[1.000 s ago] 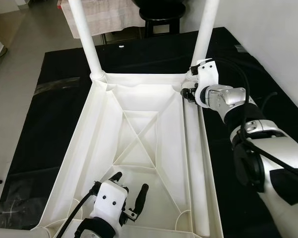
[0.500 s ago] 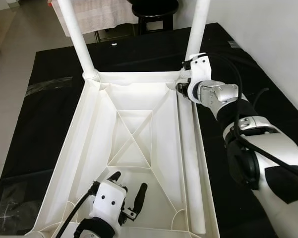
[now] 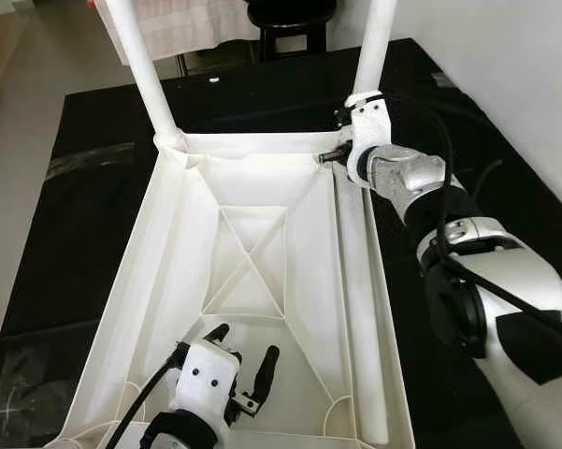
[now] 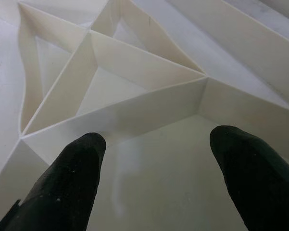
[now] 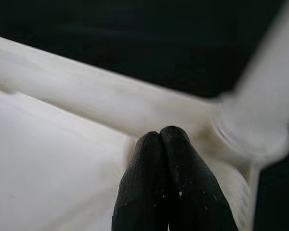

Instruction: Building children table

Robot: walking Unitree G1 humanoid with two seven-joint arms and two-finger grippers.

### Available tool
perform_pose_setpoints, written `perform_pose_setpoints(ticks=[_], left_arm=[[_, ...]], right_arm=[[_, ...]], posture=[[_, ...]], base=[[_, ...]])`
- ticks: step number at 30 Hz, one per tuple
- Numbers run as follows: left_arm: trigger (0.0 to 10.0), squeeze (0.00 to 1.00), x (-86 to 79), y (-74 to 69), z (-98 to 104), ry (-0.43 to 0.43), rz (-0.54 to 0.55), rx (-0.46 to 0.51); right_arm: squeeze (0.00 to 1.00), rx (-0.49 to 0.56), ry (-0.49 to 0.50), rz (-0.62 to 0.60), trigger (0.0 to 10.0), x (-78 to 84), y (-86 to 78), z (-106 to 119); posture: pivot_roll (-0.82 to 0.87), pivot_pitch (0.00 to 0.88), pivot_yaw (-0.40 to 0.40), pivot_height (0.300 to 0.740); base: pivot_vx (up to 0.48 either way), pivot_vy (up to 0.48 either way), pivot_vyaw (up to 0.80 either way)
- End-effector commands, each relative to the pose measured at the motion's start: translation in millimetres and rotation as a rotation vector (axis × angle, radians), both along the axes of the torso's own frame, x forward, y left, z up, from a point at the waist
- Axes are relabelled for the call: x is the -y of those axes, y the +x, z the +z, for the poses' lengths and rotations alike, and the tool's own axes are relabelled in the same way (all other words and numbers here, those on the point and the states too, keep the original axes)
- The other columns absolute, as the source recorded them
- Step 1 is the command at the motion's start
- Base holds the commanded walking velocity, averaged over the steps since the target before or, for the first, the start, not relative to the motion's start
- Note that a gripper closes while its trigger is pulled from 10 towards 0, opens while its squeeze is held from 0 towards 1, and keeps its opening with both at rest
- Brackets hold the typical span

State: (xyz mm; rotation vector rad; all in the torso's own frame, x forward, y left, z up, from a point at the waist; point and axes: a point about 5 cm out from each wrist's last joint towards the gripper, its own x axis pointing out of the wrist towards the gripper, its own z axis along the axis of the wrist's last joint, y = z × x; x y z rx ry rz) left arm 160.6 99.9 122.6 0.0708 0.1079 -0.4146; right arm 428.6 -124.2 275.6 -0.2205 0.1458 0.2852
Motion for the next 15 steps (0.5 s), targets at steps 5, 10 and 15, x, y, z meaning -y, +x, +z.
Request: perform_pose_setpoints(ticks=[5, 10, 15], left_arm=[[10.0, 0.0, 1.9, -3.8, -7.5, -0.004, -0.004, -0.051], [10.0, 0.0, 3.0, -4.7, -6.2, -0.008, -0.002, -0.05], [10.0, 0.0, 4.4, -5.8, -4.8, -0.012, 0.002, -0.051]], right_arm=[[0.89, 0.125, -0.161, 0.224, 10.0, -14.1, -2.8, 23.0], [1.0, 0.159, -0.367, 0.293, 10.0, -16.3, -4.2, 33.0], [1.0, 0.16, -0.491, 0.273, 10.0, -12.6, -3.5, 38.2]], posture=[[-0.01, 0.242, 0.002, 0.74], [0.0, 0.253, -0.009, 0.74], [0.0, 0.262, -0.014, 0.74]], base=[[0.0, 0.0, 0.0], [0.0, 0.0, 0.0], [0.0, 0.0, 0.0]])
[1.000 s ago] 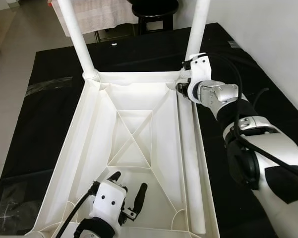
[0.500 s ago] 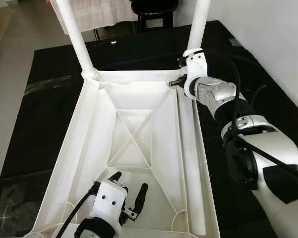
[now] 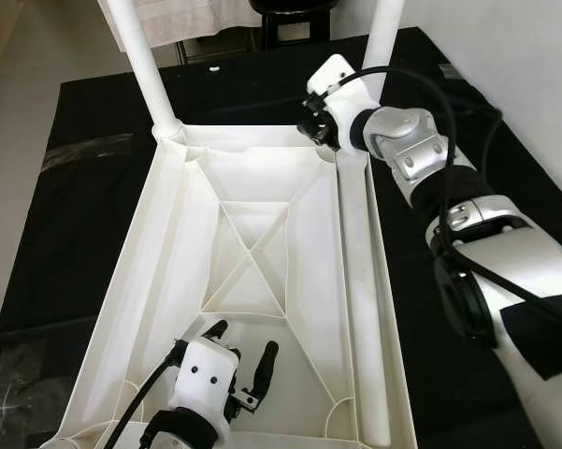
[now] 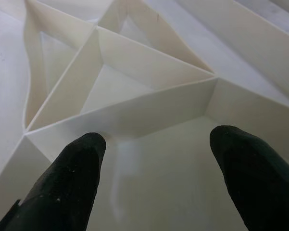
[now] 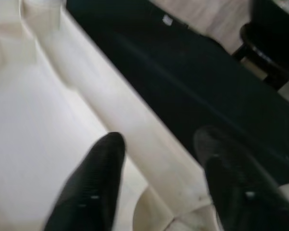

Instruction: Building children table

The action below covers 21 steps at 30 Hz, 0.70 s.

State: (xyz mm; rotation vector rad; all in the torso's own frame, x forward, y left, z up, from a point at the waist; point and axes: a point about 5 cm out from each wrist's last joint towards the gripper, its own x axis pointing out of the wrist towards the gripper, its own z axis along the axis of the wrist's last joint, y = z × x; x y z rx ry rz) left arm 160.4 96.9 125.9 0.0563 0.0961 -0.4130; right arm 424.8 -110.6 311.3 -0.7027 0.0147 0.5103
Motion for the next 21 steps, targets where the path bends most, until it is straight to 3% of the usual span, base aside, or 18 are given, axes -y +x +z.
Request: perform_pose_setpoints(ticks=[1, 2, 4, 5, 6, 7, 10, 21], left_arm=[[10.0, 0.0, 1.3, -5.6, -8.1, 0.004, -0.001, -0.059], [10.0, 0.0, 1.6, -6.1, -7.5, 0.002, 0.001, -0.06], [10.0, 0.0, 1.6, -6.1, -7.5, 0.002, 0.001, -0.06], [10.0, 0.0, 1.9, -6.6, -6.9, 0.0, 0.003, -0.06], [10.0, 0.0, 1.9, -6.6, -6.9, 0.0, 0.003, -0.06], [10.0, 0.0, 2.8, -8.2, -5.5, -0.004, 0.005, -0.061], [10.0, 0.0, 3.0, -9.3, -4.4, -0.006, 0.008, -0.062], [10.0, 0.0, 3.4, -12.2, -2.7, -0.01, 0.011, -0.067]], right_arm=[[1.0, 0.007, -0.049, -0.009, 10.0, 1.1, 0.3, 2.5], [0.09, -0.015, -0.083, -0.014, 10.0, 4.1, 0.4, 2.3], [0.09, -0.015, -0.083, -0.014, 10.0, 4.1, 0.4, 2.3], [0.0, -0.039, -0.109, -0.015, 10.0, 7.6, 0.2, 1.8], [0.0, -0.039, -0.109, -0.015, 10.0, 7.6, 0.2, 1.8], [0.0, -0.121, -0.134, -0.007, 10.0, 18.5, -1.2, -1.0], [0.0, -0.153, -0.144, -0.017, 10.0, 26.0, -1.8, -0.7], [0.0, -0.176, -0.155, -0.128, 10.0, 45.3, -1.1, -3.4]], posture=[[0.0, 0.262, -0.014, 0.74], [0.01, 0.264, -0.017, 0.74], [0.01, 0.264, -0.017, 0.74], [0.01, 0.269, -0.021, 0.74], [0.01, 0.269, -0.021, 0.74], [0.02, 0.277, -0.026, 0.74], [0.02, 0.281, -0.026, 0.74], [0.02, 0.295, -0.025, 0.74]], base=[[0.0, 0.0, 0.0], [0.0, 0.0, 0.0], [0.0, 0.0, 0.0], [0.0, 0.0, 0.0], [0.0, 0.0, 0.0], [0.0, 0.0, 0.0], [0.0, 0.0, 0.0], [0.0, 0.0, 0.0]])
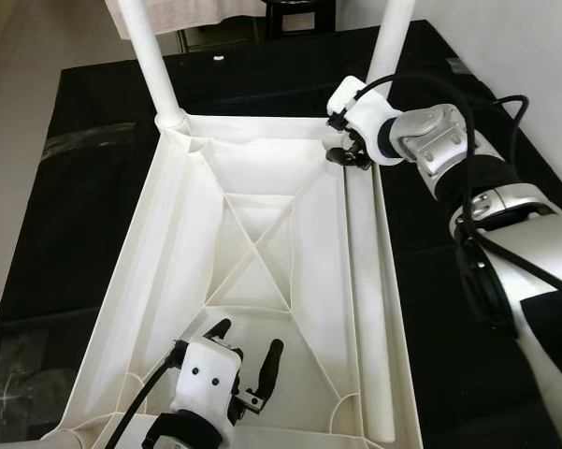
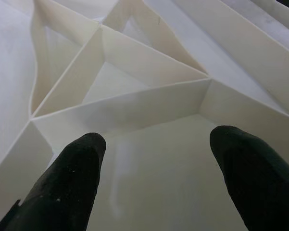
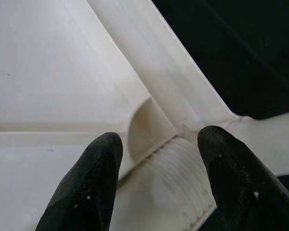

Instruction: Building children table

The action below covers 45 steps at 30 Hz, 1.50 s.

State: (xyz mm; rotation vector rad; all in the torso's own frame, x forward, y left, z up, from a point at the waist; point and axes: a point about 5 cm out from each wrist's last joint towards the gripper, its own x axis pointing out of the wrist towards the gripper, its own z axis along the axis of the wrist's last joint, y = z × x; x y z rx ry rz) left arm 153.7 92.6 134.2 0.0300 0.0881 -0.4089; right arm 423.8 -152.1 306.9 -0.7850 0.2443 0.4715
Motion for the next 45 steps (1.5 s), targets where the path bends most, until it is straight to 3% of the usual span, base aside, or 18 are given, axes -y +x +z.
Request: perform_pose_setpoints(ticks=[1, 4, 13, 24, 29, 42, 44, 45], left_arm=[[10.0, 0.0, -1.0, -6.0, -11.0, 0.016, 0.005, -0.072], [10.0, 0.0, -1.1, -7.4, -10.8, 0.015, 0.005, -0.078], [10.0, 0.0, -0.2, -9.3, -9.8, 0.013, 0.009, -0.081], [10.0, 0.0, 3.8, -16.8, -7.9, -0.001, 0.019, -0.093], [10.0, 0.0, 3.8, -17.7, -7.5, -0.007, 0.021, -0.098], [10.0, 0.0, 3.6, -18.6, -7.3, 0.0, 0.016, -0.101], [10.0, 0.0, 3.6, -19.5, -7.0, 0.002, 0.017, -0.101], [10.0, 0.0, 3.6, -19.5, -7.0, 0.002, 0.017, -0.101]], right_arm=[[0.0, -0.001, -0.015, -0.029, 10.0, 3.4, 0.2, 1.5], [0.0, 0.0, -0.013, -0.021, 10.0, -2.8, 0.6, 0.9], [0.0, -0.002, -0.045, -0.05, 10.0, -1.9, 1.1, -1.7], [0.0, 0.014, -0.143, -0.088, 10.0, -0.9, 1.5, 3.2], [0.0, 0.102, -0.024, -0.11, 10.0, -2.8, 2.4, 20.3], [0.0, 0.169, 0.137, -0.191, 10.0, 2.5, 4.3, 21.1], [0.0, 0.194, 0.226, -0.21, 10.0, 2.7, 4.6, 24.1], [0.0, 0.194, 0.226, -0.21, 10.0, 2.7, 4.6, 24.1]], posture=[[0.02, 0.299, -0.025, 0.74], [0.03, 0.306, -0.027, 0.74], [0.03, 0.317, -0.034, 0.74], [0.03, 0.335, -0.052, 0.74], [0.03, 0.335, -0.052, 0.74], [0.04, 0.319, -0.038, 0.74], [0.05, 0.32, -0.036, 0.74], [0.05, 0.32, -0.036, 0.74]], base=[[0.0, 0.0, 0.0], [0.0, 0.0, 0.0], [0.0, 0.0, 0.0], [0.0, 0.0, 0.0], [0.0, 0.0, 0.0], [0.0, 0.0, 0.0], [0.0, 0.0, 0.0], [0.0, 0.0, 0.0]])
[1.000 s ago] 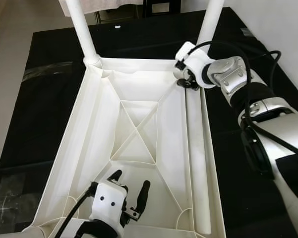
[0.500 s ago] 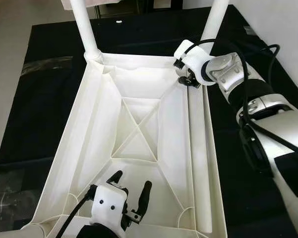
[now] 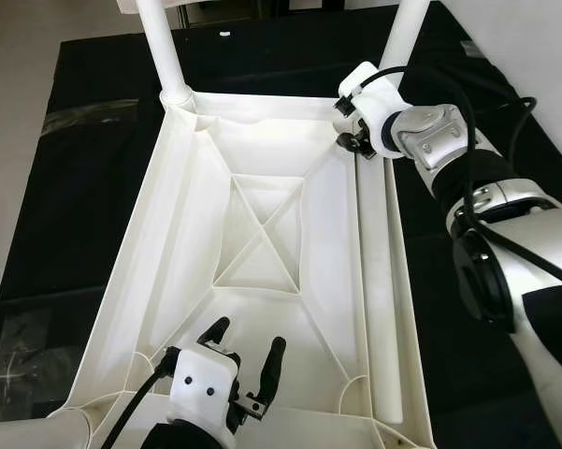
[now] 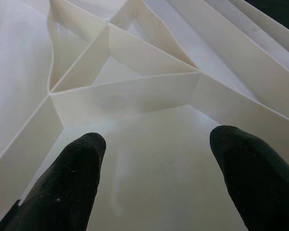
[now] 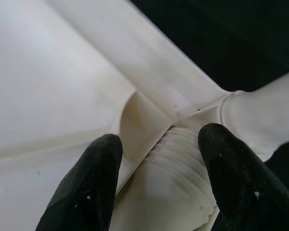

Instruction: Building children table

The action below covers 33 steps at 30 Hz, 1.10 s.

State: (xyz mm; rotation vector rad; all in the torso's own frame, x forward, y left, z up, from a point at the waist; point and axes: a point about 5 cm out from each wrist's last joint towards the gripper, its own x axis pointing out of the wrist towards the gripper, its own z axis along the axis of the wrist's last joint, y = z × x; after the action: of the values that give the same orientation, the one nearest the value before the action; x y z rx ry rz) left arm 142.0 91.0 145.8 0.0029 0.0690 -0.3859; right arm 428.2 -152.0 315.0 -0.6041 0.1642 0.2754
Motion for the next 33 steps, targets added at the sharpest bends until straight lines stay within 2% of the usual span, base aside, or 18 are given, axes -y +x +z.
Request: perform_pose_setpoints(ticks=[1, 4, 7, 9, 10, 12, 13, 18, 21, 23, 26, 27, 29, 33], left_arm=[[10.0, 0.0, 2.0, -8.0, -18.4, 0.031, -0.008, -0.115], [10.0, 0.0, 2.1, -7.5, -18.0, 0.035, -0.007, -0.115], [10.0, 0.0, 1.2, -5.5, -16.4, 0.044, -0.006, -0.103], [10.0, 0.0, 1.2, -5.5, -16.4, 0.044, -0.006, -0.103], [10.0, 0.0, 0.2, -3.2, -14.0, 0.055, -0.014, -0.086], [10.0, 0.0, 0.2, -3.2, -14.0, 0.055, -0.014, -0.086], [10.0, 0.0, -0.6, 0.8, -10.4, 0.079, -0.029, -0.055], [10.0, 0.0, -0.8, 9.2, -2.2, 0.109, -0.049, 0.005], [10.0, 0.0, 0.6, 27.0, 24.3, 0.103, -0.069, 0.141], [10.0, 0.0, 0.6, 27.0, 24.3, 0.103, -0.069, 0.141], [10.0, 0.0, 0.7, 40.4, 48.0, 0.114, -0.075, 0.261], [10.0, 0.0, 0.7, 40.4, 48.0, 0.114, -0.075, 0.261], [10.0, 0.0, -1.4, 45.8, 56.7, 0.121, -0.067, 0.306], [10.0, 0.0, -5.0, 49.9, 59.1, 0.121, -0.049, 0.314]], right_arm=[[0.0, 0.095, 0.086, -0.048, 10.0, 4.2, 0.2, 17.3], [0.0, 0.095, 0.169, -0.061, 10.0, 10.2, -0.1, 17.5], [0.0, 0.086, 0.265, 0.003, 10.0, 15.2, -2.2, 22.7], [0.0, 0.086, 0.265, 0.003, 10.0, 15.2, -2.2, 22.7], [0.0, 0.084, 0.31, 0.071, 10.0, 17.0, -4.3, 28.4], [0.0, 0.084, 0.31, 0.071, 10.0, 17.0, -4.3, 28.4], [0.0, 0.075, 0.34, 0.15, 10.0, 21.2, -7.4, 32.4], [0.0, 0.052, 0.337, 0.236, 10.0, 29.5, -11.4, 31.2], [0.0, -0.01, 0.312, 0.312, 10.0, 39.1, -15.1, 13.4], [0.0, -0.01, 0.312, 0.312, 10.0, 39.1, -15.1, 13.4], [0.0, -0.046, 0.279, 0.311, 10.0, 49.3, -16.9, -9.3], [0.0, -0.046, 0.279, 0.311, 10.0, 49.3, -16.9, -9.3], [0.0, -0.041, 0.256, 0.291, 10.0, 54.6, -17.7, -23.4], [0.0, -0.03, 0.239, 0.294, 10.0, 58.5, -19.7, -36.7]], posture=[[0.05, 0.32, -0.036, 0.74], [0.06, 0.316, -0.032, 0.74], [0.06, 0.312, -0.03, 0.74], [0.06, 0.312, -0.03, 0.74], [0.05, 0.301, -0.024, 0.74], [0.05, 0.301, -0.024, 0.74], [0.04, 0.287, -0.016, 0.74], [0.04, 0.276, -0.009, 0.74], [0.03, 0.238, 0.017, 0.74], [0.03, 0.238, 0.017, 0.74], [0.02, 0.203, 0.042, 0.74], [0.02, 0.203, 0.042, 0.74], [0.02, 0.192, 0.05, 0.74], [0.02, 0.187, 0.052, 0.74]], base=[[0.0, 0.0, 0.0], [0.0, 0.0, 0.0], [0.0, 0.0, 0.0], [0.0, 0.0, 0.0], [0.0, 0.0, 0.0], [0.0, 0.0, 0.0], [0.0, 0.0, 0.0], [0.0, 0.0, 0.0], [0.0, 0.0, 0.0], [0.0, 0.0, 0.0], [0.0, 0.0, 0.0], [0.0, 0.0, 0.0], [0.0, 0.0, 0.0], [0.0, 0.0, 0.0]])
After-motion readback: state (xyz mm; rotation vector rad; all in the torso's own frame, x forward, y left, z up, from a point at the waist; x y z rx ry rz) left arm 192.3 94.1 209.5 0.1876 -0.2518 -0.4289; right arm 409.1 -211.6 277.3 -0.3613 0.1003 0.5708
